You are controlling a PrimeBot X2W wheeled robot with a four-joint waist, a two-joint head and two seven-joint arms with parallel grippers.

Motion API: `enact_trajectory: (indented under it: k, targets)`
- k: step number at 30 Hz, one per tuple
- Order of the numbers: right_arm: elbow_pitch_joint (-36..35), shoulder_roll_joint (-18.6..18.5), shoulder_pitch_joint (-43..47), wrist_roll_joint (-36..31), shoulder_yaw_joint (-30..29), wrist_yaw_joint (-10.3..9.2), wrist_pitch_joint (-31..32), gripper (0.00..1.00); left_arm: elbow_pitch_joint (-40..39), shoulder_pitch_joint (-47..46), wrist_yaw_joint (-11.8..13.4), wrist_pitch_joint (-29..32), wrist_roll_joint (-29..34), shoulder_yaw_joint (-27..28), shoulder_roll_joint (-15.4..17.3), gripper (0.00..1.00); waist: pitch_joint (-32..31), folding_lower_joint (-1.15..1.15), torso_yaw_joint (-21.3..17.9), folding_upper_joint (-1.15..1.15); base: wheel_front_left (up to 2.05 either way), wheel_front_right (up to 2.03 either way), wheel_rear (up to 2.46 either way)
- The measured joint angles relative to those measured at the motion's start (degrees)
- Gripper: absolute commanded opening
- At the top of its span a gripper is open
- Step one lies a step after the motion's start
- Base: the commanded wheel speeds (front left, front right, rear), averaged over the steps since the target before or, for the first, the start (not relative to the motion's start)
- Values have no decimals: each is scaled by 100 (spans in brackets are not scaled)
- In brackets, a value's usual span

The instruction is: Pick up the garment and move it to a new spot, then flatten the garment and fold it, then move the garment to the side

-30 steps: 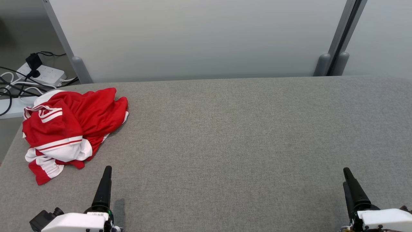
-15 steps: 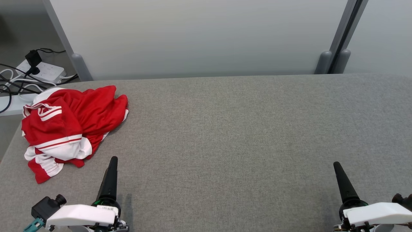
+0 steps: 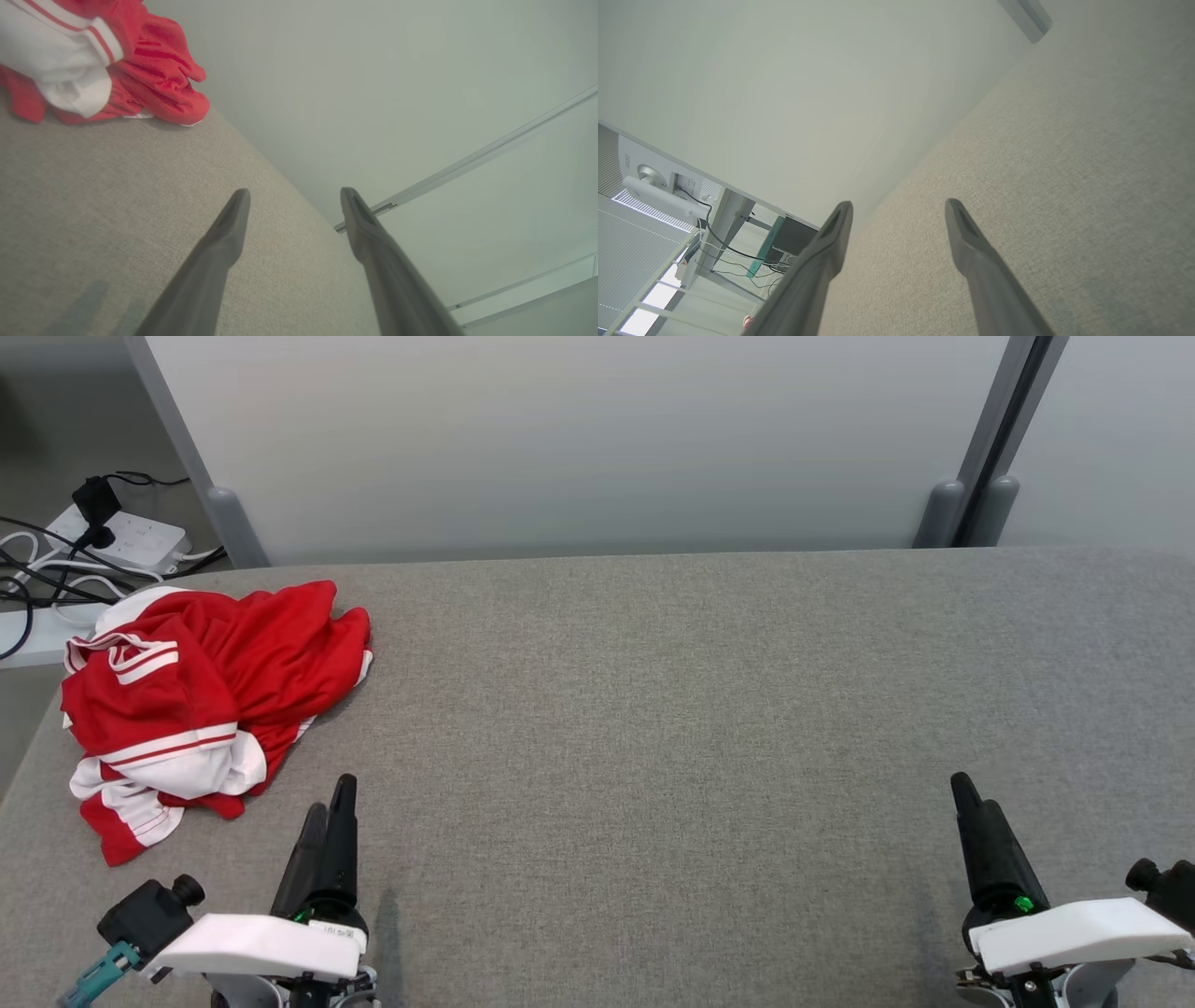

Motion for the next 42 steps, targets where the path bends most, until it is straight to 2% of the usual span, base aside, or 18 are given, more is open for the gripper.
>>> enact_trajectory:
  k: [15, 42]
  targets:
    - [-209, -42, -2, -870, 292, 0, -253, 100, -116, -50, -1, -230, 1051, -90, -1, 100, -38, 0, 14, 0, 0, 0, 0]
    - [-593, -66, -98, -2704, 341, 1, -702, 100, -182, -338, -7, -680, 2889, -100, 0, 100, 17, 0, 24, 0, 0, 0, 0]
